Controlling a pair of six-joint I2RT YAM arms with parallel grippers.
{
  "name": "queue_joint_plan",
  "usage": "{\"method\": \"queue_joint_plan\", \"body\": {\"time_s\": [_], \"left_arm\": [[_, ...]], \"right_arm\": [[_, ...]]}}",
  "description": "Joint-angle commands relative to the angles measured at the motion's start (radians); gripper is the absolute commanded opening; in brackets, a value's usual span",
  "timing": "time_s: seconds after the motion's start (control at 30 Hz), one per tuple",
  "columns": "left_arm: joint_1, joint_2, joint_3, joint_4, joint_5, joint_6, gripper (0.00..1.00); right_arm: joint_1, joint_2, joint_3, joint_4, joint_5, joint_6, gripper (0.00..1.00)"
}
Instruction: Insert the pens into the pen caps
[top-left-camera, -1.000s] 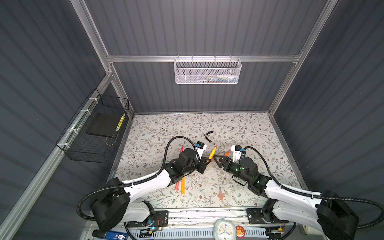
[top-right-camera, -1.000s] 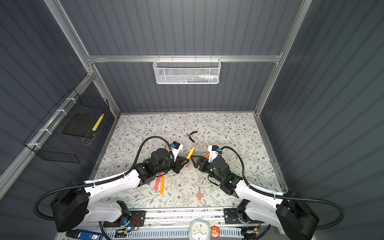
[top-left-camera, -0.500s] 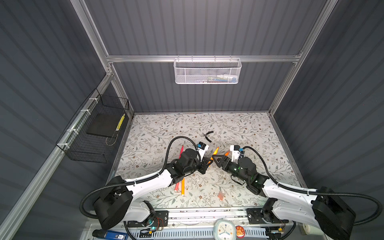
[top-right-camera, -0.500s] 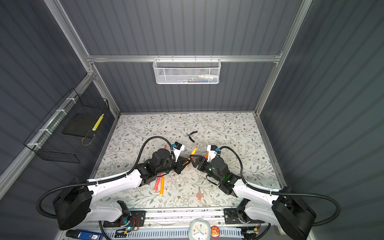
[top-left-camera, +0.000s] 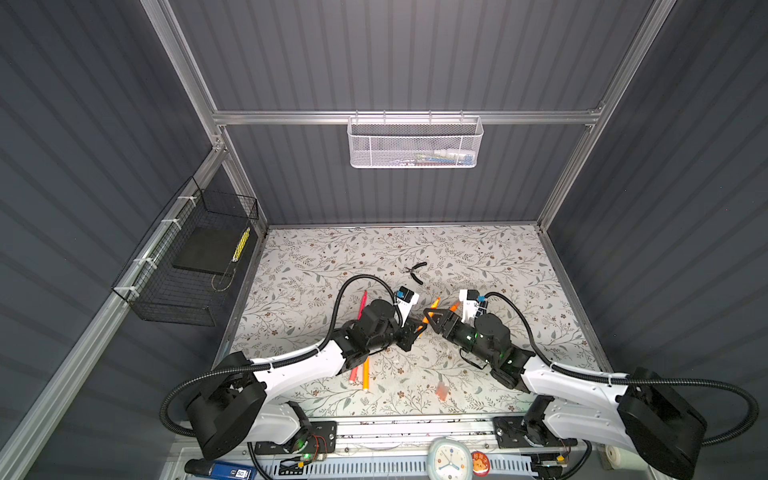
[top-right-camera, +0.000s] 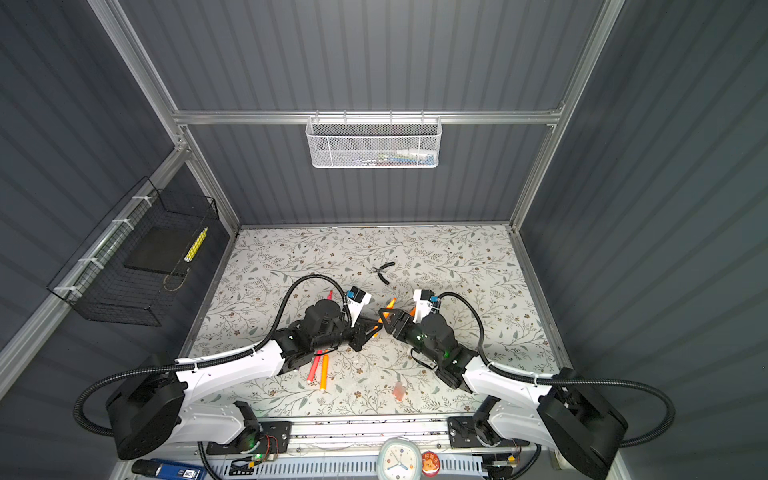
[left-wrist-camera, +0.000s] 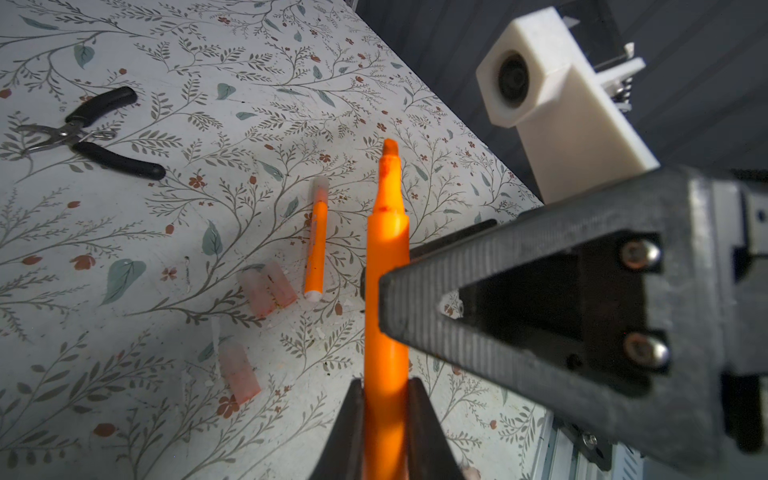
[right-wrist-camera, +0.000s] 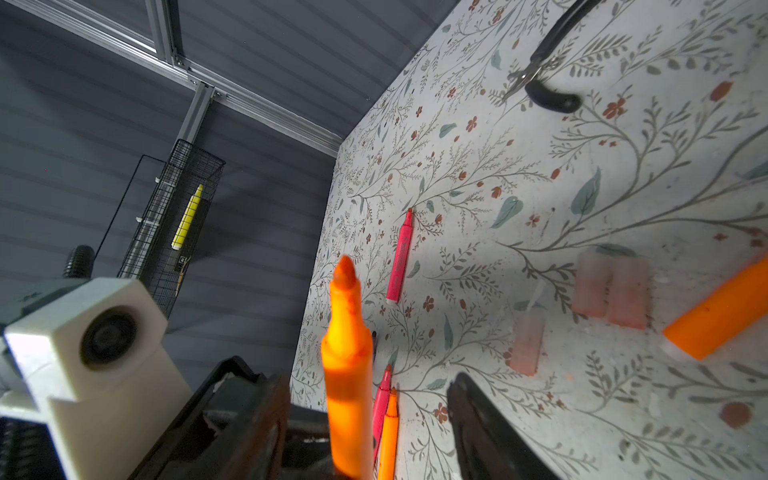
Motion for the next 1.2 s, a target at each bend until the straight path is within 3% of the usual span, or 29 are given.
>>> {"method": "queue_joint_plan", "body": {"time_s": [0.0,0.37,0.6,0.9,1.17], "left_arm": [[-0.011,-0.014,-0.016,0.027,0.040,0.031,0.00],[-0.018,-0.056,-0.038,0.011,0.033,0.044,0.00],[-0.020,-0.048,-0.028,0.008,0.025,0.045,0.00],[-0.020,-0.003,0.009,0.023,0.010,0.036,0.31],[-0.020,0.037,0.038,0.024,-0.015,0.030,0.33]], "right_arm": [[0.004,0.010,0.061,-0.040,0.045,-0.032,0.57],[0.002,0.054,0.104,-0.064,0.048,-0.032,0.24],[0.004,0.056,0.100,-0.067,0.041,-0.017,0.09],[0.037,0.062,0.101,-0.037,0.039,0.002,0.02],[0.066,0.071,0.104,-0.021,0.057,0.002,0.00]]}}
